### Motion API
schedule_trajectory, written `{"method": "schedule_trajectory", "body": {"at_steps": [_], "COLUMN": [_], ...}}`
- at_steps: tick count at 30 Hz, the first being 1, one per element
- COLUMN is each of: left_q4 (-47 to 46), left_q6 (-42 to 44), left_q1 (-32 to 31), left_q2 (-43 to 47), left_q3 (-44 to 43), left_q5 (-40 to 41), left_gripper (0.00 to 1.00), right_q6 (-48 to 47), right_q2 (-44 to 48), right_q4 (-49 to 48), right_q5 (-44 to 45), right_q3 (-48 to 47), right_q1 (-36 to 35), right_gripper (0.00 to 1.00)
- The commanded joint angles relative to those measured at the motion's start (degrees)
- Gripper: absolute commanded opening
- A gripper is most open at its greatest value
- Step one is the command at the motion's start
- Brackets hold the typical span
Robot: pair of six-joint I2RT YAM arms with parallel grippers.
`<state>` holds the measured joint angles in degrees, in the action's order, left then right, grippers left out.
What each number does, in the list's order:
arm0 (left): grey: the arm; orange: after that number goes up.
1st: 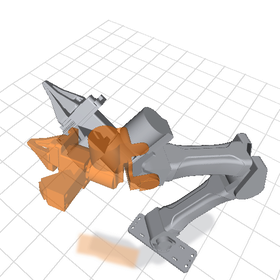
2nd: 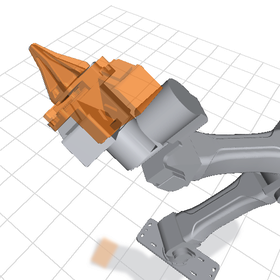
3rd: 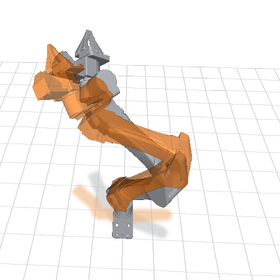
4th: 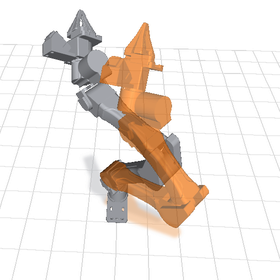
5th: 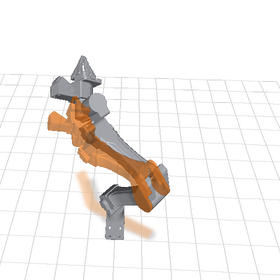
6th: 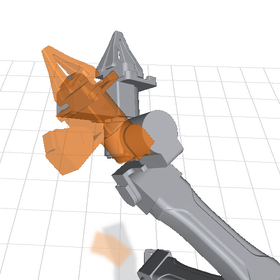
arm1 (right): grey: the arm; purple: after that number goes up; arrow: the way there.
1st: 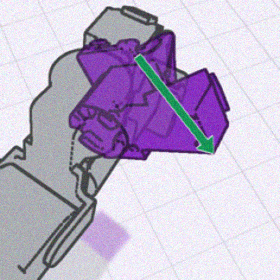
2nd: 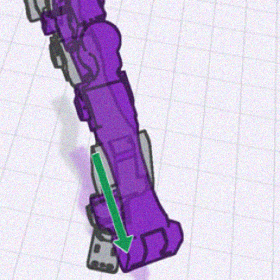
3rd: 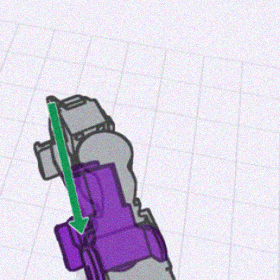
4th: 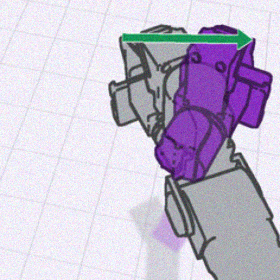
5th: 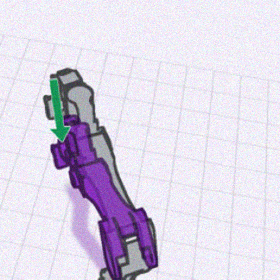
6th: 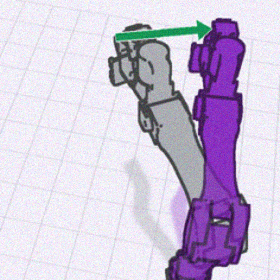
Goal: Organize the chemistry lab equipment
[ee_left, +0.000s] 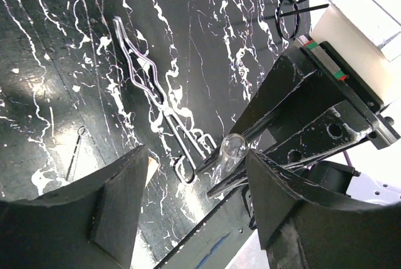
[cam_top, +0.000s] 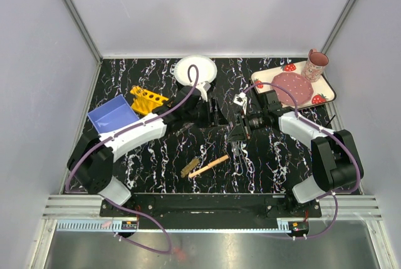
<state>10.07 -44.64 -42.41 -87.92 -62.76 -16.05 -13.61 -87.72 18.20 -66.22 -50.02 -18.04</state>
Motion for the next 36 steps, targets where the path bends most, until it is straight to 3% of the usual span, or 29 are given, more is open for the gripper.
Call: {"method": "schedule_trajectory", "body": {"at_steps": [1, 16, 26, 36], "left_q4": [-1.8, -7.3, -7.7, -7.3], "left_q6": [-2.9, -9.8, -9.7, -8.4], "left_q1": [-1.2, -3.8, -4.0, -4.0], "left_q2": [-1.3, -4.6, -5.3, -5.1], "left_q3": [-2.7, -1.9, -2.2, -2.2], "left_q5": [0.3, 4.2, 3.8, 2.2], "left_gripper": [0.63, 0.44, 0.38, 0.24], "right_q6": [-2.0, -3.3, -4.7, -6.4], "right_q2": [0.7, 1.3, 1.3, 1.5], "right_q4": [0.1, 0.7, 1.8, 3.0], "right_q5": [0.7, 2.9, 4.2, 6.3], "right_q3": [-2.4, -2.5, -2.6, -2.8], "right_q1": [-0.9, -1.4, -2.0, -2.8], "right_gripper": [0.19, 0.2, 0.2, 0.2]}}
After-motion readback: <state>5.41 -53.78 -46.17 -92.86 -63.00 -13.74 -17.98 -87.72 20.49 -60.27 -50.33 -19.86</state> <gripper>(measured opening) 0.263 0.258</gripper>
